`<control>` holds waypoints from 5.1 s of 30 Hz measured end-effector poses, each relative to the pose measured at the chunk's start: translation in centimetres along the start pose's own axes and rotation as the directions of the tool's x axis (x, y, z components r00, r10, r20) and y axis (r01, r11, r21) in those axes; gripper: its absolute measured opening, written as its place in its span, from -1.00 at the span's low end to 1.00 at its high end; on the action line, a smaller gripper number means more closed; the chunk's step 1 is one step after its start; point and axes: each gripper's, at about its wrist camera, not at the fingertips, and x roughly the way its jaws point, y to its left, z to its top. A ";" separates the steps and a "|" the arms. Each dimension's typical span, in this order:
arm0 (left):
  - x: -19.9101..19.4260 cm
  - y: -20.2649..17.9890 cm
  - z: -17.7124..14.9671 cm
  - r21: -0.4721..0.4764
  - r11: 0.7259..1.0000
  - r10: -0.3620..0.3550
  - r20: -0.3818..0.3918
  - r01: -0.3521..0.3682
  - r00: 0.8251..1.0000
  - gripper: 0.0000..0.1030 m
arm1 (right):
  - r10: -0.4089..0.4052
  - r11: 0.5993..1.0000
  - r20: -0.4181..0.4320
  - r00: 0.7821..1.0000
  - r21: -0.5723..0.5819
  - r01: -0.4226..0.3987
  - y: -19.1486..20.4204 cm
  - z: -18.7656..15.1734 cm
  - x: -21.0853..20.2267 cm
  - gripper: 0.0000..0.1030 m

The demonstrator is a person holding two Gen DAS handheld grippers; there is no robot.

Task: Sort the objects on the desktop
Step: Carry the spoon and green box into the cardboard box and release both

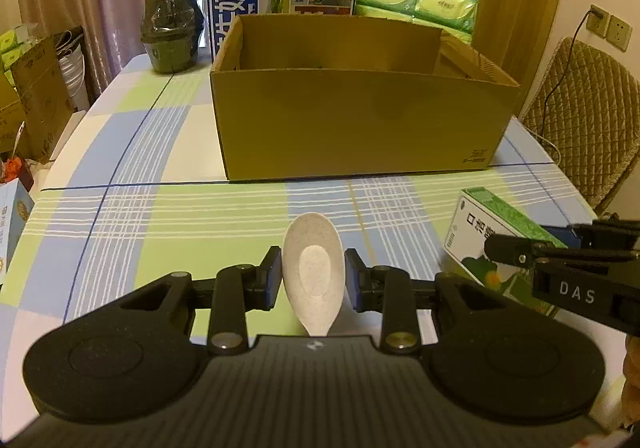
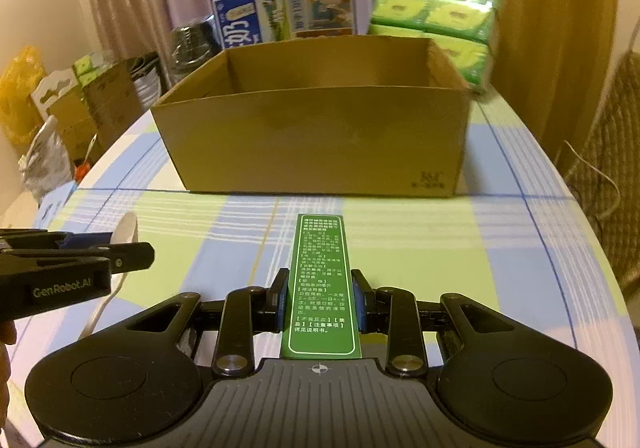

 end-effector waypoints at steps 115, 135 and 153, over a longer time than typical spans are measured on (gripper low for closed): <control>14.3 4.0 25.0 -0.049 0.996 -0.071 -0.027 0.070 0.997 -0.26 | -0.053 0.998 0.061 0.997 -0.025 0.054 -8.2 24.5 9.7 -0.46; 12.9 3.1 24.2 -0.011 0.996 -0.086 -0.026 0.085 0.996 -0.26 | -0.052 0.998 0.066 0.996 -0.034 0.054 -7.7 24.6 9.6 -0.46; 12.9 3.6 23.0 -0.008 0.997 -0.076 -0.049 0.075 0.996 -0.23 | -0.028 0.997 0.092 0.995 -0.063 0.034 -7.6 24.3 9.8 0.13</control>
